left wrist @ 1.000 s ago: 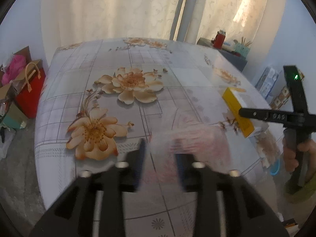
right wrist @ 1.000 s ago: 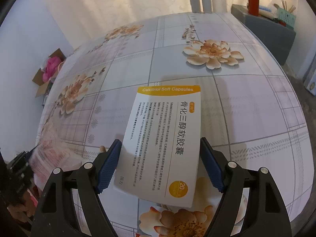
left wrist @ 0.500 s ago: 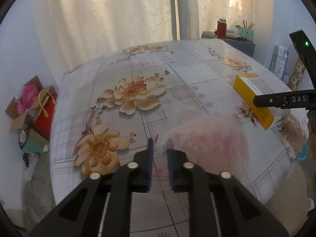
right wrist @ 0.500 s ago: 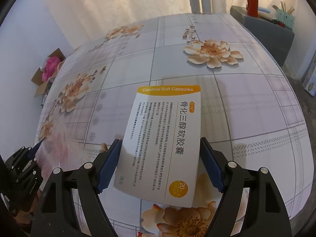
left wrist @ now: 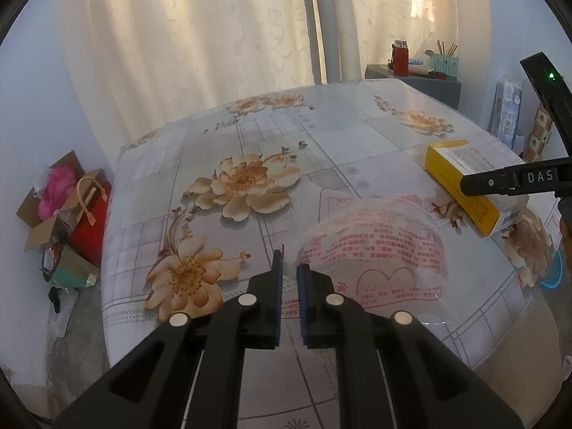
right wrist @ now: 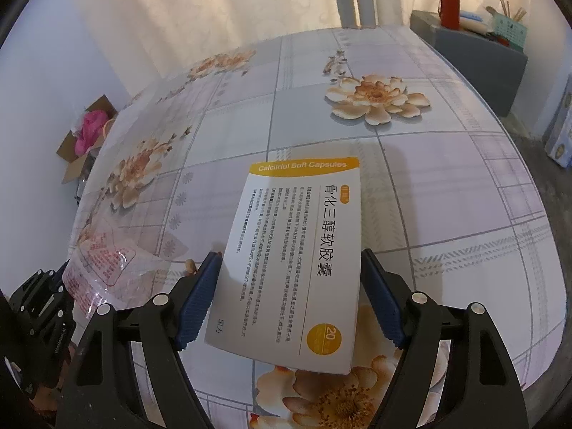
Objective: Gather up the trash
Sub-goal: 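Grasp the clear red-printed plastic bag with the left gripper while the right holds the box, then carry the plastic bag and capsule box over the blue wastebasket with both grippers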
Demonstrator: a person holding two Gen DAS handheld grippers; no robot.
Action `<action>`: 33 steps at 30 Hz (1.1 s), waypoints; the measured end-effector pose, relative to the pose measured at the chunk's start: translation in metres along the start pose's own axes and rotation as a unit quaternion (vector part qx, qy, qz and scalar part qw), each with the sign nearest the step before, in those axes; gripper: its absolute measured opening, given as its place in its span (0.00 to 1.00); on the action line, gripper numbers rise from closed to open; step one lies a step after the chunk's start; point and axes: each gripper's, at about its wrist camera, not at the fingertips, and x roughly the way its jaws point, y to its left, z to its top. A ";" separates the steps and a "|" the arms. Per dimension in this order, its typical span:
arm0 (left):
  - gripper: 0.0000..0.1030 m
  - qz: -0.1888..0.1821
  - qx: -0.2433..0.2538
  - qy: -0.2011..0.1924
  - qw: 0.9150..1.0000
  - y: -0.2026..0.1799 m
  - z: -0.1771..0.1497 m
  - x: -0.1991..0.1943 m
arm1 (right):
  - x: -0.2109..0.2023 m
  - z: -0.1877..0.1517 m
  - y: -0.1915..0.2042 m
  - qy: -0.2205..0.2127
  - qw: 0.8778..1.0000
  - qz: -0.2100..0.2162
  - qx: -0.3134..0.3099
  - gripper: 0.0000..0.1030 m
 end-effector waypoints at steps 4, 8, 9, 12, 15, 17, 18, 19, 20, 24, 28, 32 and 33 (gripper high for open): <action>0.07 0.002 0.001 -0.007 1.000 -0.001 0.002 -0.004 | -0.004 0.001 0.002 -0.005 1.000 0.002 0.001 0.71; 0.07 0.004 0.003 -0.011 1.000 -0.002 0.004 -0.006 | -0.006 -0.001 0.003 -0.009 1.000 0.004 0.003 0.71; 0.07 0.004 0.004 -0.012 1.000 -0.002 0.004 -0.007 | -0.007 -0.002 0.003 -0.010 1.000 0.005 0.003 0.71; 0.07 0.005 0.004 -0.015 1.000 -0.002 0.005 -0.008 | -0.008 -0.003 0.004 -0.012 1.000 0.006 0.004 0.71; 0.07 0.008 0.005 -0.017 1.000 -0.002 0.006 -0.010 | -0.010 -0.005 0.004 -0.014 1.000 0.007 0.006 0.71; 0.07 0.009 0.006 -0.019 1.000 -0.002 0.006 -0.011 | -0.011 -0.006 0.002 -0.015 1.000 0.007 0.007 0.71; 0.07 0.009 0.005 -0.020 1.000 -0.002 0.007 -0.011 | -0.011 -0.006 0.001 -0.015 1.000 0.008 0.008 0.71; 0.07 0.010 0.005 -0.021 1.000 -0.002 0.007 -0.012 | -0.011 -0.007 0.000 -0.015 1.000 0.009 0.008 0.71; 0.07 0.011 0.005 -0.022 1.000 -0.002 0.007 -0.013 | -0.012 -0.007 0.000 -0.016 1.000 0.009 0.008 0.71; 0.07 0.013 0.005 -0.025 1.000 -0.002 0.007 -0.015 | -0.015 -0.009 -0.002 -0.019 1.000 0.009 0.007 0.71; 0.07 0.014 0.006 -0.027 1.000 -0.003 0.008 -0.017 | -0.018 -0.008 -0.002 -0.023 1.000 0.011 0.008 0.71; 0.07 0.016 0.006 -0.031 0.999 -0.004 0.009 -0.020 | -0.022 -0.007 -0.001 -0.026 1.000 0.012 0.008 0.71; 0.07 0.016 0.006 -0.031 0.999 -0.003 0.010 -0.021 | -0.022 -0.007 -0.001 -0.026 1.000 0.012 0.009 0.71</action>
